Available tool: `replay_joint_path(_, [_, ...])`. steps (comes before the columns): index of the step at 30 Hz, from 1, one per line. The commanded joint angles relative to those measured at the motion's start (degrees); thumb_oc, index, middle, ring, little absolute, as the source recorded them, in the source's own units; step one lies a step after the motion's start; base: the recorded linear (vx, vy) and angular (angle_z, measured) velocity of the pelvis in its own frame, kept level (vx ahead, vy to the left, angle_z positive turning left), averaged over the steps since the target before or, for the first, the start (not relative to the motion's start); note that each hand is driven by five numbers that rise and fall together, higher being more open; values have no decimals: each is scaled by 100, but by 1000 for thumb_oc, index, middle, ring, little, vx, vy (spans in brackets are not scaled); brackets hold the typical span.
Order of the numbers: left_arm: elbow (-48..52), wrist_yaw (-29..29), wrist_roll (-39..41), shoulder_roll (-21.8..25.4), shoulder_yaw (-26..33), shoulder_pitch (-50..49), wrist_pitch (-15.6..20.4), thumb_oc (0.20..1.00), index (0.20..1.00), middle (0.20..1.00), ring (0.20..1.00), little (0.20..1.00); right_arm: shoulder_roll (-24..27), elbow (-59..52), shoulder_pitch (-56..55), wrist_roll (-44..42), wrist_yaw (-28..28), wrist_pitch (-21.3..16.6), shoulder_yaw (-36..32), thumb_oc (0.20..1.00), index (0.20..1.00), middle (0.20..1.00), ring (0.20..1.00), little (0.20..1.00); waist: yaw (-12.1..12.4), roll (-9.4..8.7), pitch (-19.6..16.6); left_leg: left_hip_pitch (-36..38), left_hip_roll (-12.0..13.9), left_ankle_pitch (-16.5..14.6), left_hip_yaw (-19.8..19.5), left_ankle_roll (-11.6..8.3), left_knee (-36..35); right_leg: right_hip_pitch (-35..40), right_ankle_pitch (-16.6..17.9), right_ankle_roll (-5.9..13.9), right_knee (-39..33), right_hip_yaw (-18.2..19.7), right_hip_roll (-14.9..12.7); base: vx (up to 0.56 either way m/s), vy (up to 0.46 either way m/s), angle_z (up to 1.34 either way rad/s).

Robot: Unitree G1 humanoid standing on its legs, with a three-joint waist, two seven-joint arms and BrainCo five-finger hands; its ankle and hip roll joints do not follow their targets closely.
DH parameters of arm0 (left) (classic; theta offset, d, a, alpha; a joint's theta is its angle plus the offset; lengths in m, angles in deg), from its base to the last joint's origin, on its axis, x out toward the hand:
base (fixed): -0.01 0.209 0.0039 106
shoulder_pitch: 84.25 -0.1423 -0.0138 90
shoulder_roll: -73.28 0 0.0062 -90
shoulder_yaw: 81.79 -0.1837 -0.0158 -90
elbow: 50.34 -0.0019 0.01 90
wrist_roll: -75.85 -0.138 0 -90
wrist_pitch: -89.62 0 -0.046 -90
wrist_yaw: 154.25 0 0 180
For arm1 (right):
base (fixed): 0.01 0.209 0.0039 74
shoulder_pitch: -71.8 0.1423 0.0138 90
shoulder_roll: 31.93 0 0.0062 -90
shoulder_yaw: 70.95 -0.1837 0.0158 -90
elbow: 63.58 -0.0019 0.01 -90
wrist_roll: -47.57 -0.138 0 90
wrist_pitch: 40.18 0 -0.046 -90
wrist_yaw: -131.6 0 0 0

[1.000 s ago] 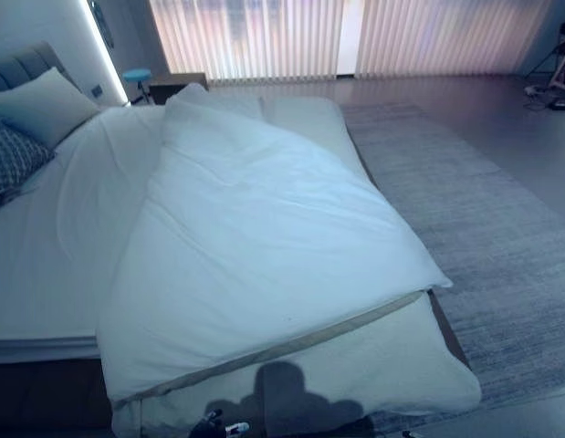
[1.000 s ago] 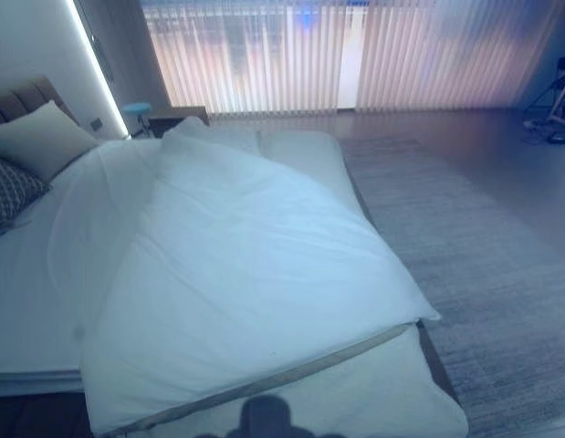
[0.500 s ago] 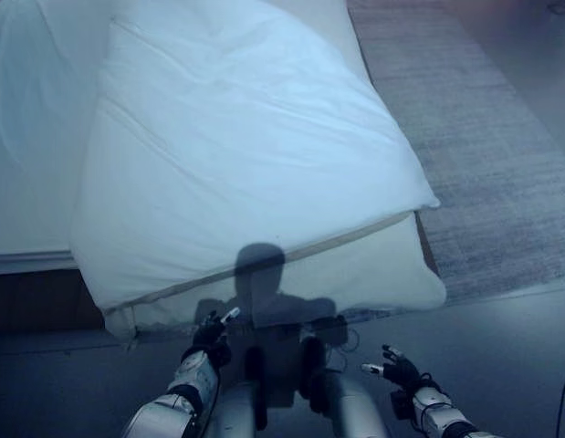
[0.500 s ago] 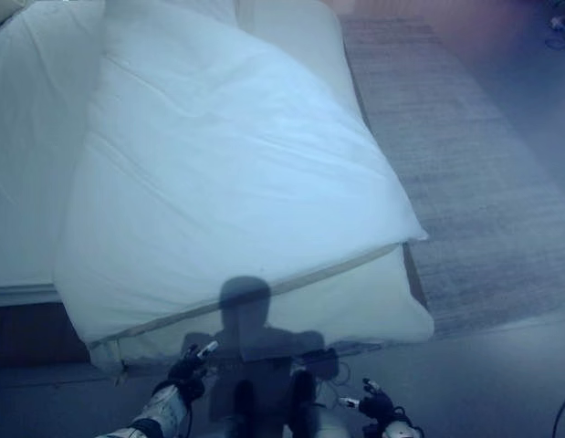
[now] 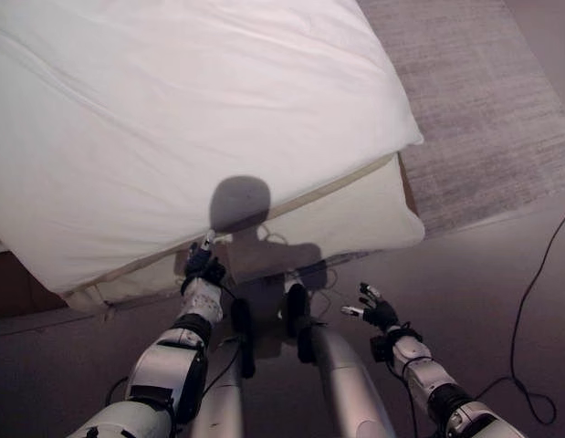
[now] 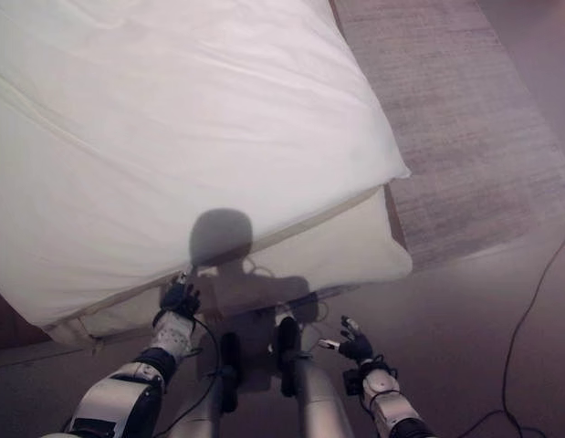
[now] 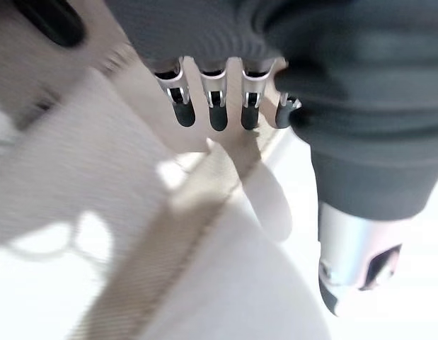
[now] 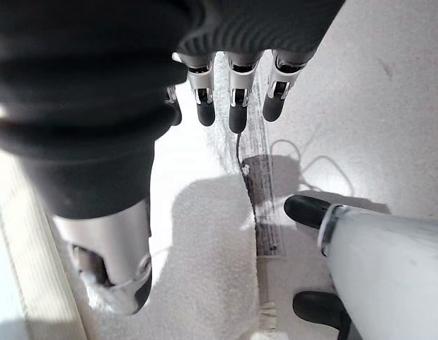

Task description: Make the bed

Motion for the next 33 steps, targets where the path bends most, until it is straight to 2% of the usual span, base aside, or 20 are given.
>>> replay_joint_path(1, [-121, -108, 124, -16, 149, 155, 280, 1000, 1000, 1000, 1000, 1000, 261, -333, -307, -184, -54, -254, 164, 1000, 1000, 1000, 1000, 1000, -2, 30, -449, -430, 194, 14, -155, -348, 280, -184, 389, 932, 38, 167, -449, 35, 21, -4])
replay_joint_path(9, [116, -380, 462, 384, 400, 909, 666, 1000, 1000, 1000, 1000, 1000, 308, -579, -509, -230, -19, -367, 263, 1000, 1000, 1000, 1000, 1000, -112, -43, -542, -603, 204, 2, -160, -366, 260, -336, 480, 934, -134, 215, -406, 9, 8, 0])
replay_joint_path(13, [269, -386, 521, 420, 420, 966, 758, 1000, 1000, 1000, 1000, 1000, 334, -646, -568, -192, -7, -376, 281, 1000, 1000, 1000, 1000, 1000, -124, -61, -569, -608, 208, 11, -156, -380, 229, -344, 504, 935, -197, 221, -395, 5, -1, -3])
replay_joint_path(14, [260, -453, 549, 495, 476, 981, 826, 859, 859, 859, 859, 859, 337, -666, -608, -175, 14, -384, 303, 1000, 1000, 1000, 1000, 1000, -116, -75, -595, -637, 220, 14, -159, -400, 233, -363, 517, 933, -225, 236, -382, 0, 0, 0])
replay_joint_path(16, [228, -537, 556, 534, 478, 1042, 846, 200, 200, 200, 200, 200, 340, -675, -611, -167, 1, -384, 318, 1000, 1000, 1000, 1000, 1000, -108, -81, -609, -654, 238, 12, -159, -409, 246, -385, 523, 931, -217, 226, -382, 0, -13, -3])
replay_joint_path(24, [523, -653, 530, 447, 461, 1050, 999, 200, 200, 200, 200, 200, 345, -758, -610, -156, -28, -407, 324, 1000, 1000, 1000, 1000, 1000, -65, -56, -641, -683, 235, 27, -176, -403, 235, -414, 527, 918, -225, 219, -377, 0, 0, 0])
replay_joint_path(27, [1102, -691, 483, 206, 345, 971, 1216, 200, 200, 200, 200, 200, 319, -924, -602, -209, -62, -432, 338, 1000, 1000, 1000, 1000, 1000, -21, -27, -608, -681, 210, 58, -194, -397, 206, -405, 525, 912, -222, 200, -390, 0, 0, 0])
replay_joint_path(29, [1847, -636, 534, -117, 241, 646, 1434, 200, 200, 200, 200, 200, 280, -1081, -585, -339, -91, -474, 288, 1000, 1000, 1000, 1000, 1000, 66, -4, -543, -648, 159, 91, -228, -384, 151, -362, 534, 903, -261, 173, -406, 0, 0, 0])
replay_joint_path(30, [1857, -646, 526, -122, 239, 640, 1435, 200, 200, 200, 200, 200, 281, -1082, -589, -339, -91, -474, 287, 1000, 1000, 1000, 1000, 1000, 68, -4, -543, -645, 159, 91, -228, -384, 149, -358, 535, 903, -263, 173, -406, 0, 0, 0])
replay_joint_path(31, [2395, -647, 565, -390, 108, 452, 1620, 200, 200, 200, 200, 200, 215, -1213, -509, -526, -125, -504, 250, 1000, 1000, 1000, 1000, 1000, 131, 9, -467, -626, 121, 112, -252, -364, 122, -331, 552, 899, -273, 163, -417, 0, 0, 0])
replay_joint_path(33, [2655, -632, 565, -528, 19, 340, 1693, 200, 200, 200, 200, 200, 175, -1235, -432, -631, -118, -511, 247, 1000, 1000, 1000, 1000, 1000, 173, 29, -416, -602, 99, 129, -267, -350, 92, -304, 560, 899, -291, 157, -424, -11, 2, 2])
